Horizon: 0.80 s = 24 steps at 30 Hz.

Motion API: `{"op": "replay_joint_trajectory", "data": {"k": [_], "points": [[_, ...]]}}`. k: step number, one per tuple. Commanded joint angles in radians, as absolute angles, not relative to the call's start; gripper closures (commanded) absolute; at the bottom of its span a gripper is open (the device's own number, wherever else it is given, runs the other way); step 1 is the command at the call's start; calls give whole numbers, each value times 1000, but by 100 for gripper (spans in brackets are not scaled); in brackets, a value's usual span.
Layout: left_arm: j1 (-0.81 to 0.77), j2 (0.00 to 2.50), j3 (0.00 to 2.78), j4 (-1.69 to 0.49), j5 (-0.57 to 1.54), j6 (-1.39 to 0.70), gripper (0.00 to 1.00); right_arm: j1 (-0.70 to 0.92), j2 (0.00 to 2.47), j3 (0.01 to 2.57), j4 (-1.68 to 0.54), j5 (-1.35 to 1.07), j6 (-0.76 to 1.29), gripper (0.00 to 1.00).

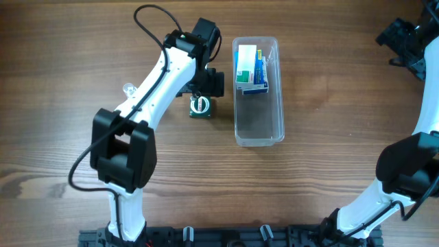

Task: Pack container
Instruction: 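Lower the left gripper and grasp the Zam-Buk box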

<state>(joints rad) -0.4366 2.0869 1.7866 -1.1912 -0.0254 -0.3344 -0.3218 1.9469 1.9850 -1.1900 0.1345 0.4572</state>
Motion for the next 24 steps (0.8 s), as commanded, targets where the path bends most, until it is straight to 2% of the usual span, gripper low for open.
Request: {"op": "replay_joint_trajectory", "data": {"k": [1,24], "points": [[-435,2141,1800,-1201,-46,-361,0,-320,1958,1988,-1189,133,471,0],[-434,2222,1789,-1187,-16,-382,0,-320,1958,1988,-1187,133,472,0]]}}
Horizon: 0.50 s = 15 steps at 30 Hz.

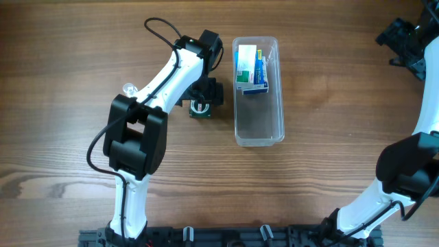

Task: Pack container
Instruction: 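Lower the left gripper and grasp the Zam-Buk box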

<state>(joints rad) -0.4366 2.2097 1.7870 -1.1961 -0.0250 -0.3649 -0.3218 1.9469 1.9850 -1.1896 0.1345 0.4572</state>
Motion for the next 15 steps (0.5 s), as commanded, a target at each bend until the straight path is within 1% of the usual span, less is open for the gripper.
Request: {"op": "replay_joint_trajectory", "data": {"k": [1,6,15], "points": [[-434,2222,1781,-1185,-16,-382,0,-320,1958,1988,-1187,133,471,0],[-434,2222,1716,-1143,-16,-382,0,-320,1958,1988,-1187,133,471,0],[-434,2222,1698,-1095,6,-381,0,-320,1958,1988,-1187,133,472,0]]}}
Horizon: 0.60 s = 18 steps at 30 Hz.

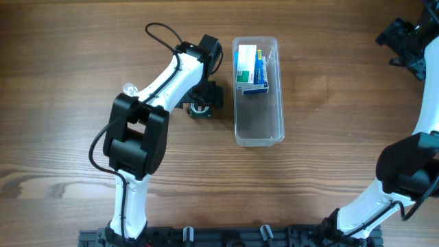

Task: Pack container
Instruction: 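Lower the left gripper and grasp the Zam-Buk box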

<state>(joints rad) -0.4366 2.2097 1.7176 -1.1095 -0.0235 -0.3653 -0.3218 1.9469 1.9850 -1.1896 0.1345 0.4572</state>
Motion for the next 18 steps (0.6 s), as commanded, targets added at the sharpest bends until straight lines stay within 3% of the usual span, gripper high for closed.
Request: {"op": "replay_joint_trajectory", "data": {"k": [1,18], "points": [[-434,2222,1687,-1082,10,-381,0,-320,1958,1988,-1187,133,472,0],[-434,2222,1649,-1004,10,-382,0,-320,1958,1988,-1187,133,472,0]]}}
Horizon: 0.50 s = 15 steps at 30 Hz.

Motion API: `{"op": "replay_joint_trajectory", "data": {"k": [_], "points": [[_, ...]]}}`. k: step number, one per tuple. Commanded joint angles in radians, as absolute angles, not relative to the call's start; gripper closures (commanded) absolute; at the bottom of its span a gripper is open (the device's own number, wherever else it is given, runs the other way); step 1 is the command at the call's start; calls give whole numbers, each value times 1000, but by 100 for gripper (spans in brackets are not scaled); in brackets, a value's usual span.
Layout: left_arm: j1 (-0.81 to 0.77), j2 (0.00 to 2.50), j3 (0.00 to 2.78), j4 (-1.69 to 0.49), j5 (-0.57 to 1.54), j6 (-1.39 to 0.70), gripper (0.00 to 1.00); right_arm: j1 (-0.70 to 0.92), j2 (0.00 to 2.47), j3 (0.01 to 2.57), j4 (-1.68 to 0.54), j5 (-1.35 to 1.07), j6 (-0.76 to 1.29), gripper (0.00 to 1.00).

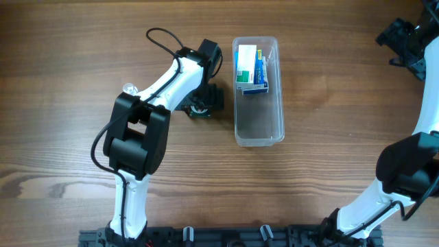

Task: Pack container
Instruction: 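Lower the left gripper and grasp the Zam-Buk box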

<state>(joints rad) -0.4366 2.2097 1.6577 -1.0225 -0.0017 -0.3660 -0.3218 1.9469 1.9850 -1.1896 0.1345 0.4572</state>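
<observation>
A clear plastic container (pixel 259 127) stands lengthwise in the middle of the table. Blue, green and white boxes (pixel 250 68) fill its far end, and its near half is bare. Just left of it, a small dark green item with a white round part (pixel 198 110) rests on the table. My left gripper (pixel 203 101) is down over this item and hides most of it. Whether its fingers are shut on the item cannot be made out. My right gripper (pixel 398 36) sits far off at the top right corner, its fingers unclear.
A small clear bulb-like object (pixel 127 89) lies on the table beside the left arm's forearm. The left arm's black cable (pixel 156 33) loops over the far side of the table. The right arm (pixel 422 137) runs down the right edge.
My left gripper has settled a little further over the green item, so less of the item shows. The container, the boxes and the right arm have not moved.
At first my left gripper stood just beyond the green item, which showed fully. Then the arm had folded closer, with the gripper over the item's far edge. It then covered part of the item, and now covers most of it.
</observation>
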Motion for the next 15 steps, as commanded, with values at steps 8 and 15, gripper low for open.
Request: {"op": "replay_joint_trajectory", "data": {"k": [8,15], "points": [[-434,2222,1649,-998,10,-381,0,-320,1958,1988,-1187,133,472,0],[-435,2222,1649,-1017,10,-381,23,-320,1958,1988,-1187,133,471,0]]}}
